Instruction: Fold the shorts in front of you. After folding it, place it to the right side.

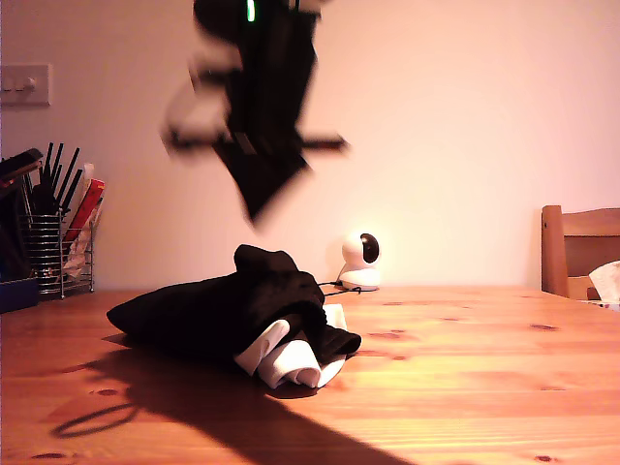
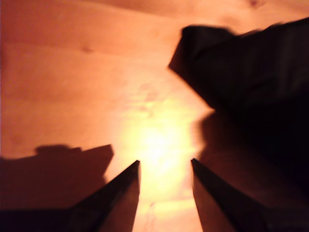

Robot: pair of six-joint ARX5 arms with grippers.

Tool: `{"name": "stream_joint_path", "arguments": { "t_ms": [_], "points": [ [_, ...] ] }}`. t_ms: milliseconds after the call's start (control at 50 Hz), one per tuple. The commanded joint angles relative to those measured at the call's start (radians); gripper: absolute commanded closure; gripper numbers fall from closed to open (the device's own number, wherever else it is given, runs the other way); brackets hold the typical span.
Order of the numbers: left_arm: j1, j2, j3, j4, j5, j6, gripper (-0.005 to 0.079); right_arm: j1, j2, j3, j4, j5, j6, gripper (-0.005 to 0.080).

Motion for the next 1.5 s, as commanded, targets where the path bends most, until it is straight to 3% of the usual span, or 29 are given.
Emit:
{"name": "stream_joint_path", "arguments": {
  "t_ms": [0, 260, 460, 720, 920, 1060, 1480],
  "points": [
    [-0.002, 0.013, 0.008, 0.014, 0.015, 0.004, 0.0451, 0.012, -0.008, -0.019, 0.048, -0.024, -0.035, 0.0763],
    [-0.001, 0.013, 0.008, 0.113, 0.098, 0.046, 0.0494, -0.024, -0.008, -0.046, 0.240, -0.132, -0.097, 0.0763],
    [-0.002, 0.013, 0.008, 0.210, 0.212, 0.082, 0.0772, -0.053, -0.008, -0.127, 0.415, -0.253, -0.134, 0.0763],
    [-0.012, 0.013, 0.008, 0.290, 0.320, 0.104, 0.0762, -0.081, 0.004, -0.278, 0.563, -0.397, -0.135, 0.0763],
    [-0.060, 0.013, 0.008, 0.291, 0.351, 0.165, 0.0762, -0.082, 0.053, -0.294, 0.547, -0.431, -0.142, 0.0763],
    [-0.089, 0.013, 0.008, 0.290, 0.351, 0.188, 0.0762, -0.082, 0.074, -0.294, 0.477, -0.418, -0.141, 0.0763],
    [-0.136, 0.013, 0.008, 0.283, 0.351, 0.188, 0.0762, -0.082, 0.085, -0.294, 0.263, -0.142, -0.050, 0.0764]
  ]
}}
